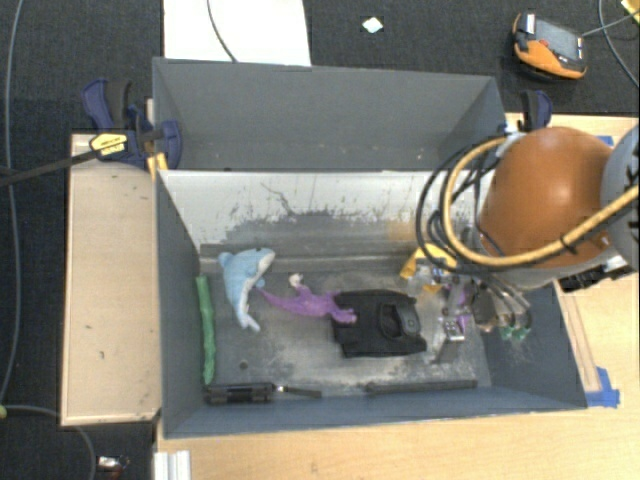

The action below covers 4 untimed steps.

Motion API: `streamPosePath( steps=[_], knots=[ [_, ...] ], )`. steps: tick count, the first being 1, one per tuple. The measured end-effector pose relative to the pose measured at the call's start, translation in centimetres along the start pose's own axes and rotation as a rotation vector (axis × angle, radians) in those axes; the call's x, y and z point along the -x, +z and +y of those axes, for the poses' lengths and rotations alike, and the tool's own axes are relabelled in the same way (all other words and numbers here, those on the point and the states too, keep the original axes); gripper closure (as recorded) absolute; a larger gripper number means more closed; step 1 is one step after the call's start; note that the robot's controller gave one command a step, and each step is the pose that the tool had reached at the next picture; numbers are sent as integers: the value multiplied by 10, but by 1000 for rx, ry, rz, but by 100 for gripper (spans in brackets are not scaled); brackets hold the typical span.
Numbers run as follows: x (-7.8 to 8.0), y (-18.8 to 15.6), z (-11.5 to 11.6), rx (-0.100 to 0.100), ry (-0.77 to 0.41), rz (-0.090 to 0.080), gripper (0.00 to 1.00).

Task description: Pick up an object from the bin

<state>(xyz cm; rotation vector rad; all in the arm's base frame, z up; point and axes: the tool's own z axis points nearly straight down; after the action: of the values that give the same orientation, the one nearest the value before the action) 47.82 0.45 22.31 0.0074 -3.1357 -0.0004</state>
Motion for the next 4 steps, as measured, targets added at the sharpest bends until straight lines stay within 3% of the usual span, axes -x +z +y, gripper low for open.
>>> streamPosePath(
  steps=[1, 2, 3, 4],
  knots=[
    [2, -4, 0, 0, 0, -9, 0],
    [28, 126, 10, 2, 103, -14, 0],
    [31, 63, 20, 2, 287, -17, 0],
    [28, 150, 12, 2, 142, -10, 0]
  ],
)
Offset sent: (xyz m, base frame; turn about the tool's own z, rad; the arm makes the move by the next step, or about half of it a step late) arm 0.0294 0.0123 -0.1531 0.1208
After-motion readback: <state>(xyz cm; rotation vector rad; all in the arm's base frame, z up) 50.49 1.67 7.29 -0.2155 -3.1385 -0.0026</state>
